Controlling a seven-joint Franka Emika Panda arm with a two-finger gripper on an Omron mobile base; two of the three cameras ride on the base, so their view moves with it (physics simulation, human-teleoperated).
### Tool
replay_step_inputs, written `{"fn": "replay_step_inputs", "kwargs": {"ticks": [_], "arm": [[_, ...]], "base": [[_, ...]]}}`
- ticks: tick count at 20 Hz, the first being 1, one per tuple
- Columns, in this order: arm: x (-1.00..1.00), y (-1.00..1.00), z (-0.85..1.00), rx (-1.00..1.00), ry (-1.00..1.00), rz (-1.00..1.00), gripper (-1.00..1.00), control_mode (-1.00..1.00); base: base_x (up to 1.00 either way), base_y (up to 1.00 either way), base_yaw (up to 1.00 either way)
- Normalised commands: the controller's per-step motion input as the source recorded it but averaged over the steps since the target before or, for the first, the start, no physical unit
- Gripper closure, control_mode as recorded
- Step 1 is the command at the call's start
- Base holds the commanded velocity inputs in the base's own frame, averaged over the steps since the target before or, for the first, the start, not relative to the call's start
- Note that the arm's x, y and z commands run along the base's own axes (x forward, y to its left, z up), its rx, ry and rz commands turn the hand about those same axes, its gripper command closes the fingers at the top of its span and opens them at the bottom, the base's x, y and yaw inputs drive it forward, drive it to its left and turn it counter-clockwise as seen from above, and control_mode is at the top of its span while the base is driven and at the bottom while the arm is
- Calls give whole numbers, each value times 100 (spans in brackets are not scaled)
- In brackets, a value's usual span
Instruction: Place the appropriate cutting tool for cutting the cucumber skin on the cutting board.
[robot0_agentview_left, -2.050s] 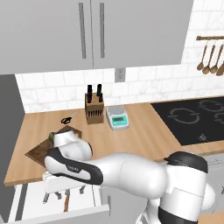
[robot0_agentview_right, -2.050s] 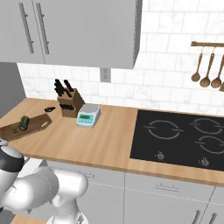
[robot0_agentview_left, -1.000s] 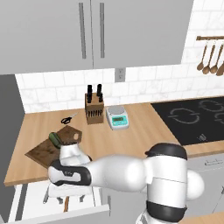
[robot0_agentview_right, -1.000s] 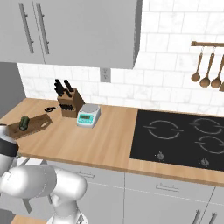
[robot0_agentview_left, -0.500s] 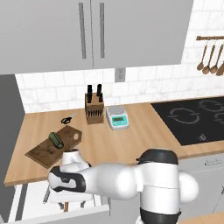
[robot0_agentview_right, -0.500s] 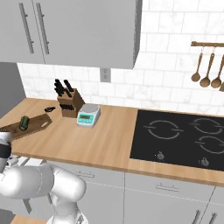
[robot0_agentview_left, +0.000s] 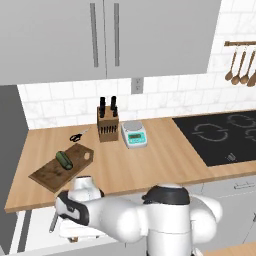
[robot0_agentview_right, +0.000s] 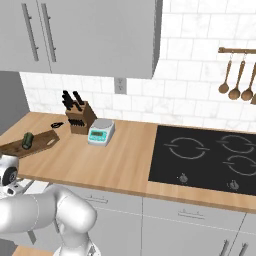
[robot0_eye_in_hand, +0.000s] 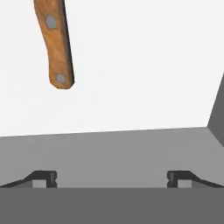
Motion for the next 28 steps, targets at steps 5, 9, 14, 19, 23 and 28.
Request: {"fn": "replay_step_inputs", "kwargs": {"ticks": [5,9,14,19,23,28], "arm": [[-41,0,-1,0,26,0,-100,-100],[-59,0,-7,0,21,0,-100,-100],[-82,-2,-8,0,12,0,-100,-100],[-94,-2,-1,0,5,0,-100,-100],[-30,7,52,0,4,0,-100,-100],[7,89,59,-11,-4,-6,-100,-100]], "base": [[0,0,0],[0,0,0],[0,0,0],[0,0,0],[0,0,0],[0,0,0]]}}
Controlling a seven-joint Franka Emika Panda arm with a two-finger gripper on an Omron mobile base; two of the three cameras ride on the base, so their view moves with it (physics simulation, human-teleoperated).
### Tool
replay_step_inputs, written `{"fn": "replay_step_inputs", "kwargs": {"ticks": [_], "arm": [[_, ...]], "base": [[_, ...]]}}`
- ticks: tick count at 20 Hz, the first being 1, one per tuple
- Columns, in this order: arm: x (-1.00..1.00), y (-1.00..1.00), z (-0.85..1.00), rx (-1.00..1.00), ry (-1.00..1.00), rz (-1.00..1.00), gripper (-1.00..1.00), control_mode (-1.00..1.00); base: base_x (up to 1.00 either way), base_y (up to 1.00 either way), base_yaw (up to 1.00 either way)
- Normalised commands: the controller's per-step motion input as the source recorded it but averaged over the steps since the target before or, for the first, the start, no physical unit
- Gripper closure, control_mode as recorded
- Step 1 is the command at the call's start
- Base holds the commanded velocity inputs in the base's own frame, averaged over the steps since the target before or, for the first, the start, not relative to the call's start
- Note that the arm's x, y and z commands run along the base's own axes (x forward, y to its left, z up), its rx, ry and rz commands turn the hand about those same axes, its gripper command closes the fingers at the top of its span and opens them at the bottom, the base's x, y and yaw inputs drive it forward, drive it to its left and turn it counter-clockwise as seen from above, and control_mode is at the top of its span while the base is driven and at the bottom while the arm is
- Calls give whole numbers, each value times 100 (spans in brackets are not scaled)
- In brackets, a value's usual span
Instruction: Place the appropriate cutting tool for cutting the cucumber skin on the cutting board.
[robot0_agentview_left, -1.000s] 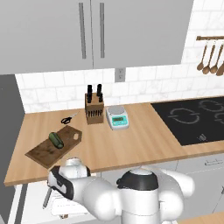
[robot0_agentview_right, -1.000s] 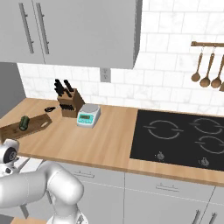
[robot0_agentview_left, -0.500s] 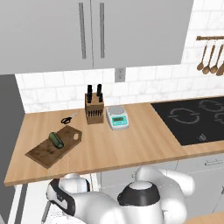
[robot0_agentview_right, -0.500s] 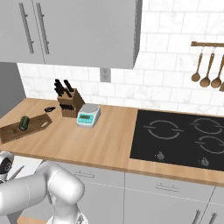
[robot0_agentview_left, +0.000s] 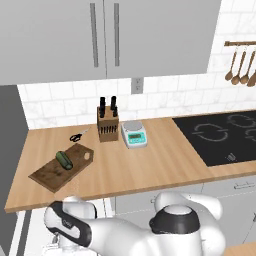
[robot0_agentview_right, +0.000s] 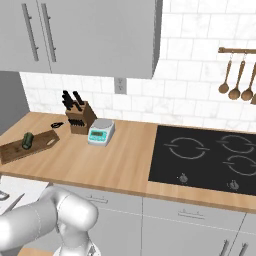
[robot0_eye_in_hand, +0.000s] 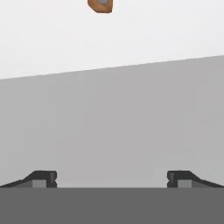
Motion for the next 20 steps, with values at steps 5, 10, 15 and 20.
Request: {"fn": "replay_step_inputs", "kwargs": {"ticks": [5,10,15,20], "arm": [[23,97,30,-13,-6,-11,-100,-100],[50,60,12,-5,-12,-10,-100,-100],[72,31,13,-1,-5,-5,-100,-100],[39,2,1,0,-20,1,-100,-100]], "base": [[0,0,0],[0,0,0],[0,0,0],[0,0,0]]}}
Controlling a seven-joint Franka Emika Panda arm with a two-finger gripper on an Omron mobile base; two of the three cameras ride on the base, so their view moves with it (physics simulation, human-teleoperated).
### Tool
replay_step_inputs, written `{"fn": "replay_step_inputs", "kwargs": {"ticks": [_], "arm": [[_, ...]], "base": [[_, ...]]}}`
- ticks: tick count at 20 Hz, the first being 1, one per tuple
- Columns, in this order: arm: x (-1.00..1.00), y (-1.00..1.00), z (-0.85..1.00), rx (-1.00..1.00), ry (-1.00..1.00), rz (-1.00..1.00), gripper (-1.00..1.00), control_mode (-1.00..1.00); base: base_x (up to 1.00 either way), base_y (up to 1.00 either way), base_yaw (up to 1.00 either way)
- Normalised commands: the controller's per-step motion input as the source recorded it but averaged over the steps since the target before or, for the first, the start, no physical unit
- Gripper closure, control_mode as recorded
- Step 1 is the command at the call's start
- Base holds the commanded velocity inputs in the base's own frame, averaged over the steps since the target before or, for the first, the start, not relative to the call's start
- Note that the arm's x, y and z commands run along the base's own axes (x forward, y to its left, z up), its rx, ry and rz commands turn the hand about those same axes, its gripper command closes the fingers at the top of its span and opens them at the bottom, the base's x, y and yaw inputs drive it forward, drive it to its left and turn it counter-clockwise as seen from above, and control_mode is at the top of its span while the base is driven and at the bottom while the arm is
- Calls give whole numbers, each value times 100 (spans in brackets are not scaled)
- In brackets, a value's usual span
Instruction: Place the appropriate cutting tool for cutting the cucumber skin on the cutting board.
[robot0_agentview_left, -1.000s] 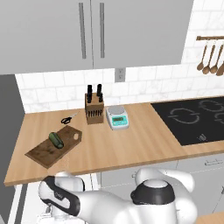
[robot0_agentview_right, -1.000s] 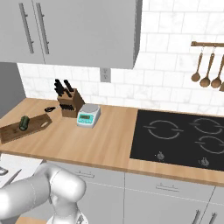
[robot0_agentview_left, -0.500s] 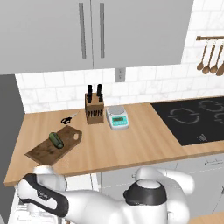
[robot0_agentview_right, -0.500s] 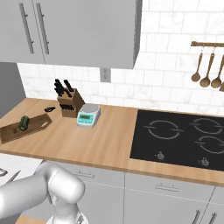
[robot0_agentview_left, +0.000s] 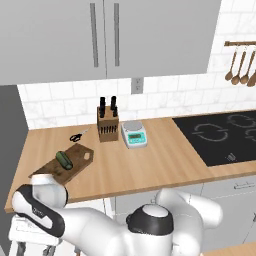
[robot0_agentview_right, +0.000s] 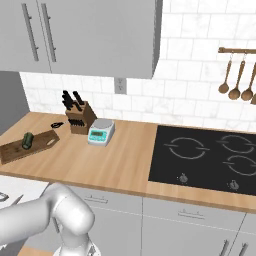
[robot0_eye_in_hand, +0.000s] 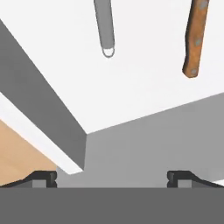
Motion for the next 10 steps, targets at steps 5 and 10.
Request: {"fn": "replay_step_inputs", "kwargs": {"ticks": [5,10], "arm": [[6,0,0,0,-33,3,-100,-100],[32,-11,-1,0,-5,4,-100,-100]], "base": [[0,0,0],[0,0,0]]}}
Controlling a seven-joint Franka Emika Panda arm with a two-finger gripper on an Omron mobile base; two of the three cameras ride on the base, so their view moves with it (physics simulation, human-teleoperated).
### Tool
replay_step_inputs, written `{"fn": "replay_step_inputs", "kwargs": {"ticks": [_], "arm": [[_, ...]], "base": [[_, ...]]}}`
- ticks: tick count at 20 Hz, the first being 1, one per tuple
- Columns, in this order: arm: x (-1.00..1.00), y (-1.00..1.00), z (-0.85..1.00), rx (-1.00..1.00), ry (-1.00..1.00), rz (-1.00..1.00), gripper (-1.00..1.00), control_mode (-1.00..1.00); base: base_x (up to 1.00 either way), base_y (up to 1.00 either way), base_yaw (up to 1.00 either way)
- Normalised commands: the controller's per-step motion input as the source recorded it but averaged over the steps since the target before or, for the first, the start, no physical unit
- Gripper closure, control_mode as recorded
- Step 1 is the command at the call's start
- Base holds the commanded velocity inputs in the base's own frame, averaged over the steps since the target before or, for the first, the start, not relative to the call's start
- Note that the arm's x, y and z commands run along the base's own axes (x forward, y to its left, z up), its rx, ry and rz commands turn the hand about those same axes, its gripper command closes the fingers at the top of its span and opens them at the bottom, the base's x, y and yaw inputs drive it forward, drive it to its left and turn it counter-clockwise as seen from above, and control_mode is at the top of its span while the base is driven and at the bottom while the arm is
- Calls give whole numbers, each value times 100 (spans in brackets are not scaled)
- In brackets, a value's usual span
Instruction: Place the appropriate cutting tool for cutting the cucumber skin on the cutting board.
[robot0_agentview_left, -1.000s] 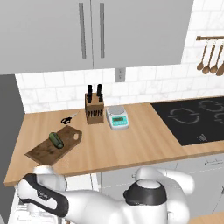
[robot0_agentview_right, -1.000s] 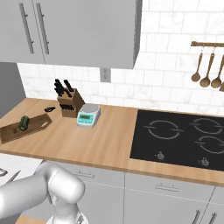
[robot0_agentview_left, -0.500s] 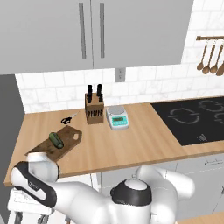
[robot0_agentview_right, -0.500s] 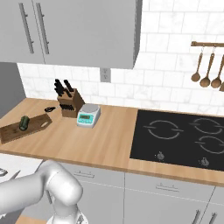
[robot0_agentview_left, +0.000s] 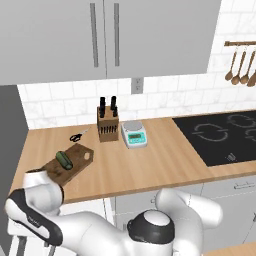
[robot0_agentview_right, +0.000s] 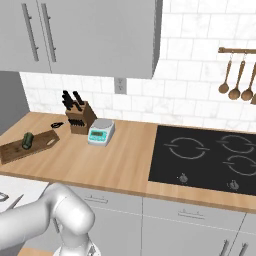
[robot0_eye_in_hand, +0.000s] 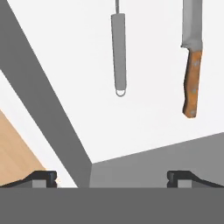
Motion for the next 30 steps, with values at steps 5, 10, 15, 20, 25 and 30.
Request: {"fn": "replay_step_inputs", "kwargs": {"ticks": [5,10,15,20,25,30], "arm": [[31,-22,-21,-1,0,3,-100,-100],[10,-19,-28,0,-1,5,-100,-100],[0,-23,-23,0,-4,3,-100,-100],[2,-16,-25,0,-1,2,-100,-100],[0,-1,-25,0,-3,0,-100,-100],[0,4,-15,0,-4,0,-100,-100]], "base": [[0,0,0],[0,0,0],[0,0,0],[0,0,0],[0,0,0],[0,0,0]]}}
